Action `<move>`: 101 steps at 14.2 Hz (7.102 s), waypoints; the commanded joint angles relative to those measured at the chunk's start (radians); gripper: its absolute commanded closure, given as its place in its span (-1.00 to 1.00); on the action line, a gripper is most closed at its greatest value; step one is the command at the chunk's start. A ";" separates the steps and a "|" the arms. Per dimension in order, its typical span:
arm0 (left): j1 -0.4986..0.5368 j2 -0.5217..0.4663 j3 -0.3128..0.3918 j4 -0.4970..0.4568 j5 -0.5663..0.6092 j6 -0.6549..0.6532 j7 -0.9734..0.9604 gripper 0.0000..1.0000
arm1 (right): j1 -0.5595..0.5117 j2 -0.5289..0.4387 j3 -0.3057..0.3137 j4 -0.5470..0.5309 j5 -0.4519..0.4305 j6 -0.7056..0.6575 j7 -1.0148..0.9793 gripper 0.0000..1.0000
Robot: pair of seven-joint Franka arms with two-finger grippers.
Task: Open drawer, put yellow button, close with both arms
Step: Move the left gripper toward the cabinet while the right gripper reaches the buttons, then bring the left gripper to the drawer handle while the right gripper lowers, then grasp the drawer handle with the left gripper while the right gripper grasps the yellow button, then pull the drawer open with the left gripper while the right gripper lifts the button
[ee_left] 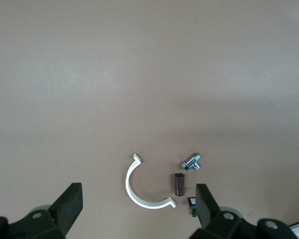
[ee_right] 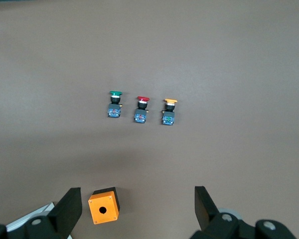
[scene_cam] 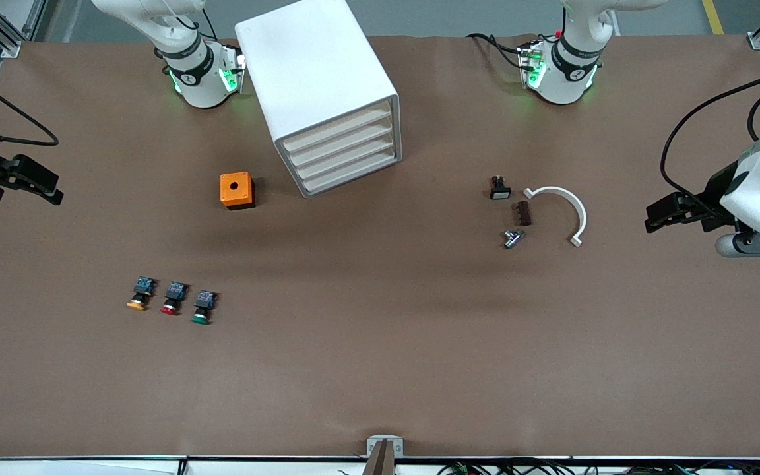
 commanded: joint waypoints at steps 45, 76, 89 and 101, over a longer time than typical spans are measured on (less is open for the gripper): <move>-0.375 0.509 -0.018 0.032 -0.832 -0.360 -1.845 -1.00 | -0.188 0.589 0.008 -0.179 0.101 0.478 -0.043 -0.99; -0.559 0.602 -0.013 0.032 -1.073 -0.274 -2.104 -0.20 | -0.093 0.539 0.016 -0.060 0.147 0.178 0.210 0.75; -0.628 0.621 -0.013 0.029 -1.071 -0.271 -2.088 0.77 | 0.053 0.407 0.019 -0.061 0.262 0.112 0.547 0.75; -0.580 0.619 0.005 0.033 -1.067 -0.265 -2.088 0.79 | 0.172 0.341 0.019 -0.049 0.273 0.061 0.820 0.77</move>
